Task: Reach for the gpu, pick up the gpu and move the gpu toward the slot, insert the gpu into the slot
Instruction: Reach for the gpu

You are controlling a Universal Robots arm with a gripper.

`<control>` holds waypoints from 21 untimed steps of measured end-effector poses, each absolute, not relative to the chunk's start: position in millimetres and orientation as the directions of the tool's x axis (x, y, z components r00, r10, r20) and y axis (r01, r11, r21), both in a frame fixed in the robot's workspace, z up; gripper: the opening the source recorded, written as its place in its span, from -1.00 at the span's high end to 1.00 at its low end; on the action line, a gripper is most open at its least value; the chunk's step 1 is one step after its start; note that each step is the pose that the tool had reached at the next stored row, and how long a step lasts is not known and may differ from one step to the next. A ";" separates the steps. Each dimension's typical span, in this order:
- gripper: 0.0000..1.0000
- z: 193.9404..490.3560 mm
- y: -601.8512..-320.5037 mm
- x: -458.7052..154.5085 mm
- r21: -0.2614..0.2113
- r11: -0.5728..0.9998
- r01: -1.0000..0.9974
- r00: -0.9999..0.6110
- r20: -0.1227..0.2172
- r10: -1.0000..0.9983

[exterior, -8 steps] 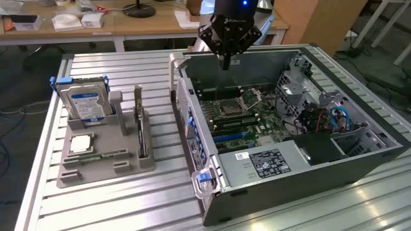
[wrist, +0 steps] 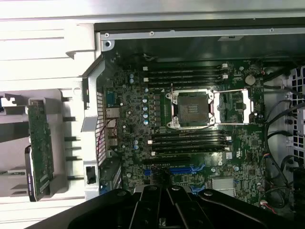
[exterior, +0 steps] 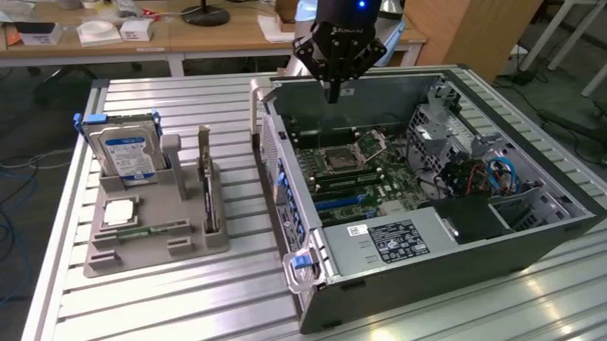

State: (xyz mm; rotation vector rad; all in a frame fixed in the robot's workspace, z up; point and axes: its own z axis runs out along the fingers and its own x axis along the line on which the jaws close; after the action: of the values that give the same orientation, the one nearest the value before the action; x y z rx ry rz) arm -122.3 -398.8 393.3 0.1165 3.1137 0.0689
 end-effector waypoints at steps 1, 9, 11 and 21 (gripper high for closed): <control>0.80 393.3 -398.8 -122.6 0.045 0.996 0.074 -0.997 -0.023 0.075; 0.80 393.1 -398.9 -140.3 0.045 0.996 0.074 -0.997 -0.023 0.075; 0.80 393.0 -398.9 -144.7 0.045 0.996 0.074 -0.997 -0.023 0.075; 0.80 391.7 -399.1 -170.3 0.045 0.996 0.074 -0.997 -0.022 0.075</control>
State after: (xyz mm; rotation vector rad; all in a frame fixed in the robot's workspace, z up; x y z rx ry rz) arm -170.3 -399.1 391.7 0.1166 3.1151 0.0688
